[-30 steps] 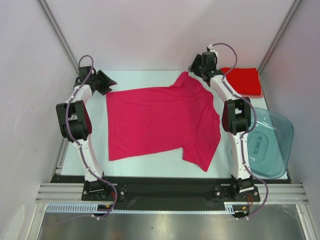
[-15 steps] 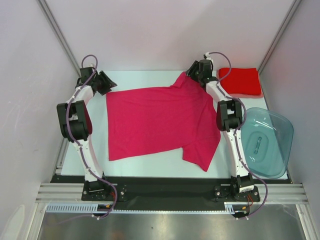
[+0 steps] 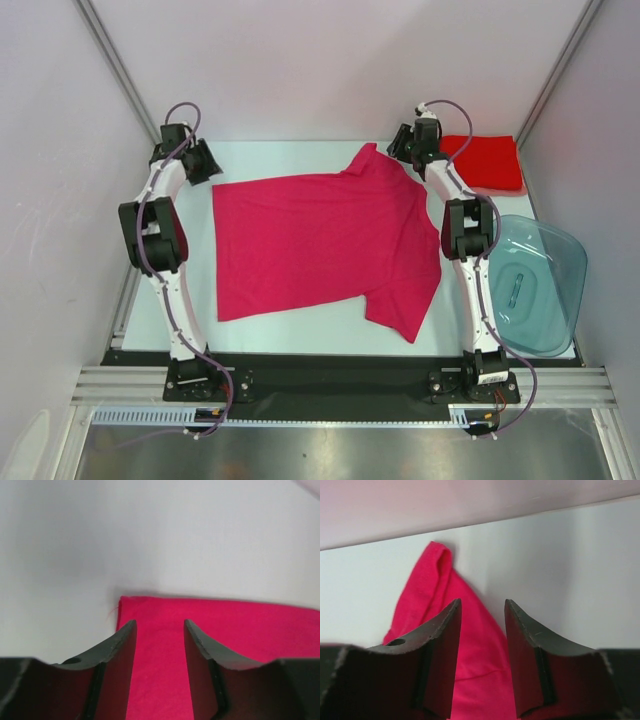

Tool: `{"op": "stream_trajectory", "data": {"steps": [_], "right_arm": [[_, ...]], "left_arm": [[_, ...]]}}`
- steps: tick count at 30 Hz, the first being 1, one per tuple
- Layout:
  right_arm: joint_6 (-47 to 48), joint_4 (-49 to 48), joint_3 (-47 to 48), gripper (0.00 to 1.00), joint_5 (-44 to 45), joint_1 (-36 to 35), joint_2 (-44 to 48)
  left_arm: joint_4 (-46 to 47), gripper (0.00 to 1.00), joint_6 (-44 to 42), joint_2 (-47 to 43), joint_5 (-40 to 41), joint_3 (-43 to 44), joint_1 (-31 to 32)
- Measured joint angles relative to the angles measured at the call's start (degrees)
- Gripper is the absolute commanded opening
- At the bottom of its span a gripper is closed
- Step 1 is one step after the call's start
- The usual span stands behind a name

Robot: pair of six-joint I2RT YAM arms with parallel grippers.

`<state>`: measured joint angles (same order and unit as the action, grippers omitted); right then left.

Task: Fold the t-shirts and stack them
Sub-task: Flatten the tshirt out

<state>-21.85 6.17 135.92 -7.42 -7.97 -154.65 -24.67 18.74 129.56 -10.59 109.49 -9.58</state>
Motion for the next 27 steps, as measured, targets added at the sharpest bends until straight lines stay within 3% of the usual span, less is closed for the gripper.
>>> {"op": "stream_trajectory", "data": {"steps": [3,8,14,18,21,27], "right_arm": [[1.5,1.0,0.0,0.47,-0.4,0.7,0.0],[1.7,6.2,1.4,0.55,0.2,1.1,0.7],[0.9,17.6,3.0,0.59,1.7,0.6,6.6],[-0.3,25.6,-2.4,0.61,3.0,-0.9,17.6],[-0.7,30.2,-8.4,0.62,3.9,-3.1,26.1],[-1.4,35.7,-31.7,0.63,2.2,-8.3,46.0]], "left_arm": [[-1.2,0.47,-0.9,0.8,1.2,-0.6,0.2],[-0.5,0.52,-0.8,-4.1,6.1,-10.2,1.9],[-3.8,0.56,0.3,-15.8,11.8,-16.9,10.9],[-6.1,0.55,4.5,-29.5,13.0,-28.9,15.8],[-8.1,0.54,9.0,-40.5,13.5,-40.7,14.6],[-12.9,0.50,18.0,-56.6,13.1,-58.1,11.7]]}}
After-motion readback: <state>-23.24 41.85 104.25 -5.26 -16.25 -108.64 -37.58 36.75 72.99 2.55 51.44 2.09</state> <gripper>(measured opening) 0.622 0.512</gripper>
